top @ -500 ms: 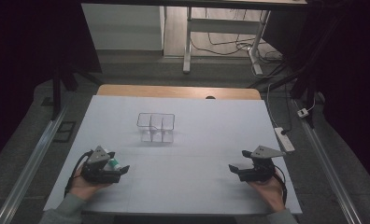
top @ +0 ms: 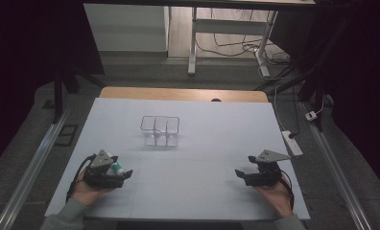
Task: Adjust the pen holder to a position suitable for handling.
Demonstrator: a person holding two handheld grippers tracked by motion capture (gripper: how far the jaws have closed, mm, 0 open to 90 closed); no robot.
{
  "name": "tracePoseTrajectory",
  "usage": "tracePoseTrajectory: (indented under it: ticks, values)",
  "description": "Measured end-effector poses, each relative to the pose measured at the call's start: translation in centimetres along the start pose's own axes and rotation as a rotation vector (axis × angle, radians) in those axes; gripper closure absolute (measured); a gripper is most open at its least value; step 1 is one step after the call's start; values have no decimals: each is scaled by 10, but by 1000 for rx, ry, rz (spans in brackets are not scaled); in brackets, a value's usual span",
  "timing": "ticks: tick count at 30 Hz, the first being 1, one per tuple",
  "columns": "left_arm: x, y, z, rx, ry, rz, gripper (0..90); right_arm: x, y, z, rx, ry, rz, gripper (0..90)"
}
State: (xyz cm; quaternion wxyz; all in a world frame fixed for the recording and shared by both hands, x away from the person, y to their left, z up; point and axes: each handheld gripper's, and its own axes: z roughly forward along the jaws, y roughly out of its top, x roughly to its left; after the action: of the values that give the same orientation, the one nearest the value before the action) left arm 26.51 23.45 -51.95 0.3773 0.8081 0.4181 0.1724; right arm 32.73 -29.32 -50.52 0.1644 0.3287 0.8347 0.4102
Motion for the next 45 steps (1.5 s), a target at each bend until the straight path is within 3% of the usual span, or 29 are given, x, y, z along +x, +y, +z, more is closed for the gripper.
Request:
tracePoseTrajectory:
  ticks: [12,23,34,45]
  values:
    - [1,1,0,-3,2,4,192,1,0,1,11,-10,-17,195]
    - [5,10,1,-13,24,21,201,0,-1,2,7,-9,3,206]
    - [12,24,7,-9,46,-19,248,0,-1,3,13,-7,4,208]
    - [17,39,14,-12,49,-15,311,0,0,1,3,-15,8,207]
